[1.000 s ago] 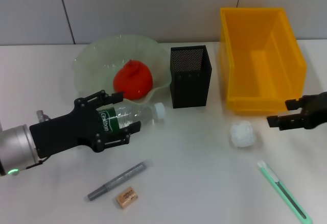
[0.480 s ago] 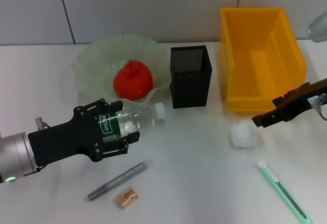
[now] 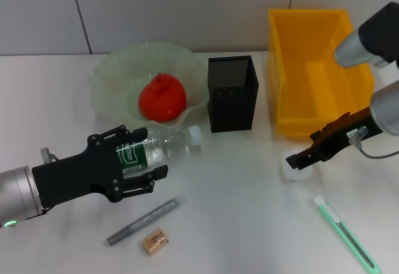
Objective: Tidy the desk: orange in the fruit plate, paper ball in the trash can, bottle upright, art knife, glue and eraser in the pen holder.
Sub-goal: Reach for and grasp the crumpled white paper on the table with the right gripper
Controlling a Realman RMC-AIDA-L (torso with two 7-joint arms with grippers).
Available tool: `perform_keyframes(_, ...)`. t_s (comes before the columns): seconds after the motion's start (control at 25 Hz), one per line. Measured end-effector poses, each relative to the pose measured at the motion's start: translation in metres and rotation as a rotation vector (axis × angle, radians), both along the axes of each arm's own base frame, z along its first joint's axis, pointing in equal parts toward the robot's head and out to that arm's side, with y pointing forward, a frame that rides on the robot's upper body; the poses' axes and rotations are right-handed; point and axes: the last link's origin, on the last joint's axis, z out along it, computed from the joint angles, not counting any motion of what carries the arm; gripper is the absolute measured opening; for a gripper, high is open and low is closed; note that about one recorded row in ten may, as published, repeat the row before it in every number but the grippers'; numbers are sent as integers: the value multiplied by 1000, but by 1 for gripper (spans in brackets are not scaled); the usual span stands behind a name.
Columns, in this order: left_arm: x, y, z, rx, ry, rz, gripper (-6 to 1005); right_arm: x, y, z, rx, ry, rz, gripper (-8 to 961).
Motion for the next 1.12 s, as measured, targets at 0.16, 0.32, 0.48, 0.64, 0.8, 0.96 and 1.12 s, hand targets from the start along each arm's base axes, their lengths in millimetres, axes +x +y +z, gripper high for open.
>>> perform_keyframes(0.16,0,0,0,0,0,1,817,3,1,-4,-2,2,-12,837)
perform_keyframes(0.32,-1,-1,0,1,-1,1,817,6,2,-8,3,0,-17,836)
perform_keyframes(0.48,0,0,0,4,0,-2,817,8,3,-13,1,-7,-18,836)
perform_keyframes(0.64,0,0,0,7,0,-5,817,9,3,-16,-5,-7,-24,835)
perform_keyframes(0.8,0,1,1,11,0,-3,817,9,4,-16,3,-4,-28,835)
perform_keyframes(0.96,-1,1,1,12,0,0,817,10,4,-17,7,-1,-41,834)
perform_keyframes(1.12,-1,1,1,13,2,0,817,11,4,-18,1,0,-51,834)
